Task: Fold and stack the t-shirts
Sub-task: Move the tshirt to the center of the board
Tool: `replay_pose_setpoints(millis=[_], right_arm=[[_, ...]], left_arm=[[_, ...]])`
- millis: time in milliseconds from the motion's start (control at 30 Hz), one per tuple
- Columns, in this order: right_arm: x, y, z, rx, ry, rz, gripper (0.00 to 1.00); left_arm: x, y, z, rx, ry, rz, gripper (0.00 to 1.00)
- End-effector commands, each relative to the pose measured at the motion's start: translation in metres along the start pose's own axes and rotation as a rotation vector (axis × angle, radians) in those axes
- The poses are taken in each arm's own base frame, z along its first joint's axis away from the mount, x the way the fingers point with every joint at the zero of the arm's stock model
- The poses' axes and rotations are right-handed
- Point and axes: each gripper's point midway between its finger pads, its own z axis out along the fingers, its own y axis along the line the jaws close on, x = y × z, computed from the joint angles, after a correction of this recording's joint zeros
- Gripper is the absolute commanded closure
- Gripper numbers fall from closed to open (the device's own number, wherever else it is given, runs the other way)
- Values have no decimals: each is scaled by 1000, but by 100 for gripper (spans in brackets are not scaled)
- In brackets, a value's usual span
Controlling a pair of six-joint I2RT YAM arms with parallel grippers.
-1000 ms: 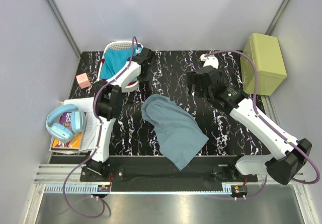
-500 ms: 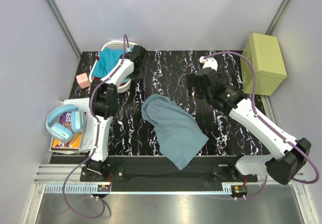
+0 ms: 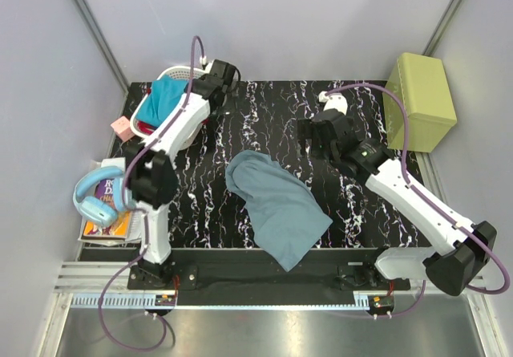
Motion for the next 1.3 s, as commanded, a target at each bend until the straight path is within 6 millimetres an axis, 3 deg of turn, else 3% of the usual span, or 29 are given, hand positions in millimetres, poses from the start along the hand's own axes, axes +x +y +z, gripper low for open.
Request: replay_pose_setpoints(millis=[0,67,167,200,267,300,433,567,633,733,767,800,833,867,900,933,967,1000,1033,1067,1100,1133,1167,1200,1267], right_arm=[[1,1,-9,-20,-18,52,0],[12,1,-6,-24,7,76,0],[36,2,-3,-36,62,103,1],[40,3,-6,-45,68,120,2],[59,0,-4,-40,105,119,3],[63,0,-5,-46,111,134,3],[87,-1,-4,-40,159,139,4],[97,5,1,-36,183,125,4],[93,8,4,-32,185,116,4],[79,14,0,-45,161,112,4],[75,16,-2,-50,155,111,4],[70,15,-4,-52,143,106,4],[62,16,-8,-55,129,109,4],[59,16,-10,-57,124,107,4],[54,15,-13,-59,113,102,4],[48,16,-17,-64,104,102,4],[45,16,-20,-69,98,100,4],[40,16,-24,-74,87,99,4],[39,15,-26,-74,89,92,4],[38,15,-29,-79,88,89,4],[33,14,-33,-83,78,86,4],[32,12,-35,-82,80,81,4],[31,11,-37,-82,78,75,4],[26,11,-41,-88,64,69,4],[24,9,-44,-85,62,52,4]], left_arm=[[-42,-19,-106,94,-250,-41,1],[-29,-24,-116,122,-240,-42,1],[8,-33,-126,167,-193,-24,1],[30,-37,-130,182,-169,8,1],[49,-43,-135,196,-164,37,1],[72,-47,-136,200,-144,83,1],[102,-49,-154,226,-152,129,1],[128,-53,-153,222,-143,195,1],[124,-50,-147,182,-161,221,1],[104,-61,-132,174,-167,255,1],[82,-60,-126,177,-171,212,1],[82,-62,-109,171,-135,195,4],[80,-66,-101,209,-94,165,13],[59,-60,-91,213,-90,88,18],[62,-62,-73,206,-51,82,23],[57,-62,-64,207,-42,67,24],[36,-60,-60,202,-68,46,25],[30,-60,-50,191,-63,48,25],[36,-64,-27,174,-27,66,24],[13,-65,-24,174,-49,55,25],[7,-67,-16,171,-45,56,27],[18,-72,11,154,6,78,28],[-6,-75,8,171,-20,60,32],[-10,-78,14,177,-16,57,41],[-16,-87,32,198,0,43,48]])
